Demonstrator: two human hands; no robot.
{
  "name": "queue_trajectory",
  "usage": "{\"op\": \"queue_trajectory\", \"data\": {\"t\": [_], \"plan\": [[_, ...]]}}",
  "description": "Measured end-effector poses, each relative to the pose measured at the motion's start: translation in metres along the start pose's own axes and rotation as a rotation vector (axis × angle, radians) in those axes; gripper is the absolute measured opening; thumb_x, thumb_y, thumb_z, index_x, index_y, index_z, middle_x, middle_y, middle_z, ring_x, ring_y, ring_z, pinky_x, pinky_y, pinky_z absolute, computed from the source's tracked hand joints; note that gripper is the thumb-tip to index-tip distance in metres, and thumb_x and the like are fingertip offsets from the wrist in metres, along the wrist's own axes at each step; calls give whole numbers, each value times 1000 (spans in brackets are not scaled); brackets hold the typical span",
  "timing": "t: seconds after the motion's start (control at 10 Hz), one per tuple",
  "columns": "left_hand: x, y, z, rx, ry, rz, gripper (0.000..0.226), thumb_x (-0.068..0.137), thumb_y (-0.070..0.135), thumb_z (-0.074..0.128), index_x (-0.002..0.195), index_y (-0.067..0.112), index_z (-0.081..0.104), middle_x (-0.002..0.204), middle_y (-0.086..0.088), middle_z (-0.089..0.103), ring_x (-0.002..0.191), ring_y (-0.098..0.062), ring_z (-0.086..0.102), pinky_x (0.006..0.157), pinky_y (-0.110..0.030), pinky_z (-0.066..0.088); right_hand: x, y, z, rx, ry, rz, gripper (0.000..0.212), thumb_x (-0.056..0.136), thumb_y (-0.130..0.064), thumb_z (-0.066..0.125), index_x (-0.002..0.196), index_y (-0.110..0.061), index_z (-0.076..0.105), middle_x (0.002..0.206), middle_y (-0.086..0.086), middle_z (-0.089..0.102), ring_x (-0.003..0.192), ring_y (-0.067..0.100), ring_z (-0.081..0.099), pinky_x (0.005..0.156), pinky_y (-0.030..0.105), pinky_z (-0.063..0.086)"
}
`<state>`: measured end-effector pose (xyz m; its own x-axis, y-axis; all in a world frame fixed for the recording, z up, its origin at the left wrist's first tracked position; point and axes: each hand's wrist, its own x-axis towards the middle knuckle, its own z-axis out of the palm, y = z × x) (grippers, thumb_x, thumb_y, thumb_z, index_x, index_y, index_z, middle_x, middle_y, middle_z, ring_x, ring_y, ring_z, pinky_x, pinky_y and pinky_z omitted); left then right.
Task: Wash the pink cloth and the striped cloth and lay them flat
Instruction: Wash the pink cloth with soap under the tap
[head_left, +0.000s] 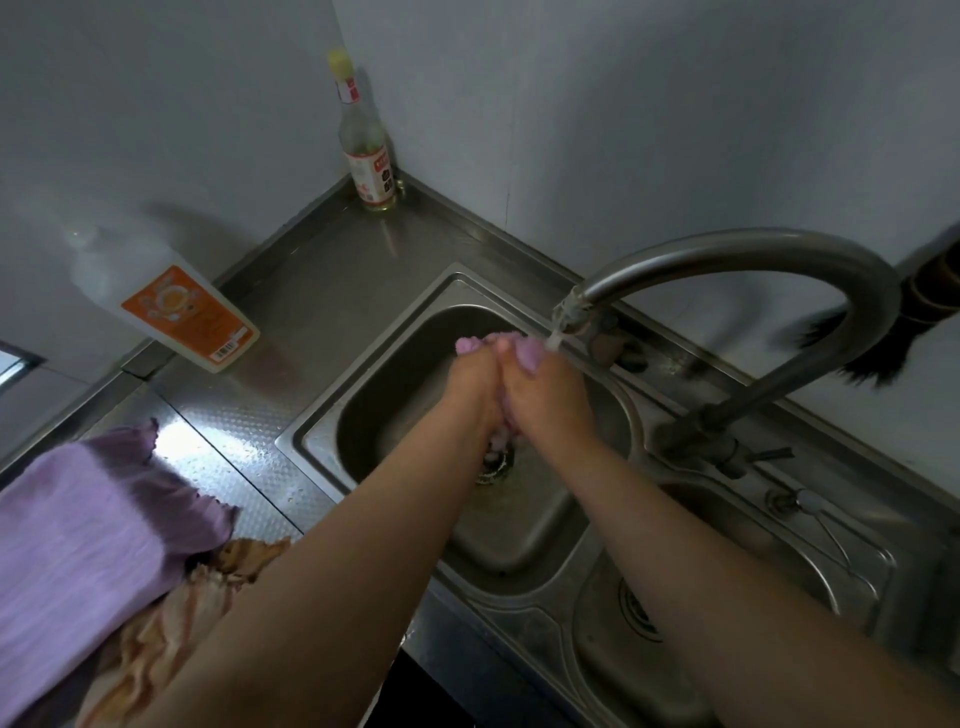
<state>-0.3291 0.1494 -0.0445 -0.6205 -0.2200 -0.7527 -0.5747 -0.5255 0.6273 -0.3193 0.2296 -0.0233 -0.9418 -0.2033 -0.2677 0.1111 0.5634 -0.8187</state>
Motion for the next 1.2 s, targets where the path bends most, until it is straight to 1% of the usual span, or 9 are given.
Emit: {"op": "queue_trajectory", "data": {"t": [0.1,0.3,0.4,0.5,0.6,0.7,0.8,1.0,1.2], "plan": [[-8,-7,23,-106,-42,-48,29,99,37,46,115,16,58,122,-12,62,114,-31,60,90,-42,49,28,3,-18,-47,170,75,25,98,-37,45,80,-21,54,74,-2,59,64,8,53,54,12,37],[0,-2,7,-202,-60,-89,31,100,40,44,78,21,53,70,4,58,60,-7,54,64,-32,52,-1,7,6,-33,96,-21,37,98,-44,38,83,-17,59,72,0,63,68,11,64,60,25,52],[-8,-12,3,-217,-251,-261,47,93,59,45,90,15,64,61,2,58,43,-6,44,34,-19,26,34,19,-10,-179,159,70,34,97,-43,43,87,-12,53,70,-6,51,72,16,55,62,24,38],[-7,-11,-18,-89,-423,-224,52,88,63,47,101,15,62,64,-2,62,34,-4,40,33,-25,2,55,33,-28,-43,68,132,29,94,-34,54,104,-7,53,76,-2,54,72,16,55,56,21,38],[12,3,-54,-253,-369,-255,28,75,32,76,85,8,65,74,-1,55,52,-6,49,59,-8,46,50,35,-54,94,-229,119,24,90,-38,59,107,-22,58,88,-5,64,79,11,60,59,22,41],[18,18,-79,-313,-319,-213,19,66,6,82,74,5,65,78,-3,57,66,-8,51,87,-11,43,44,38,-75,-163,-611,55,24,86,-42,65,105,-30,59,65,-10,64,56,6,57,50,20,42],[16,26,-79,-166,-343,-215,11,85,7,62,74,5,61,73,-8,62,59,-12,60,55,-19,56,42,38,-78,-323,-648,96,22,86,-44,64,97,-25,60,65,1,65,53,12,58,48,23,47],[9,27,-68,344,-258,-149,42,88,10,64,118,30,43,117,-23,63,86,-32,70,65,-37,60,49,44,-70,597,-426,340,39,86,-30,65,115,-4,63,119,29,60,108,37,62,89,42,54],[5,-1,-56,313,-580,-209,57,90,61,39,124,19,58,125,-17,63,113,-33,60,108,-49,39,39,23,-51,1100,-404,493,22,87,-23,53,96,-5,61,79,13,72,71,19,72,60,28,58]]}}
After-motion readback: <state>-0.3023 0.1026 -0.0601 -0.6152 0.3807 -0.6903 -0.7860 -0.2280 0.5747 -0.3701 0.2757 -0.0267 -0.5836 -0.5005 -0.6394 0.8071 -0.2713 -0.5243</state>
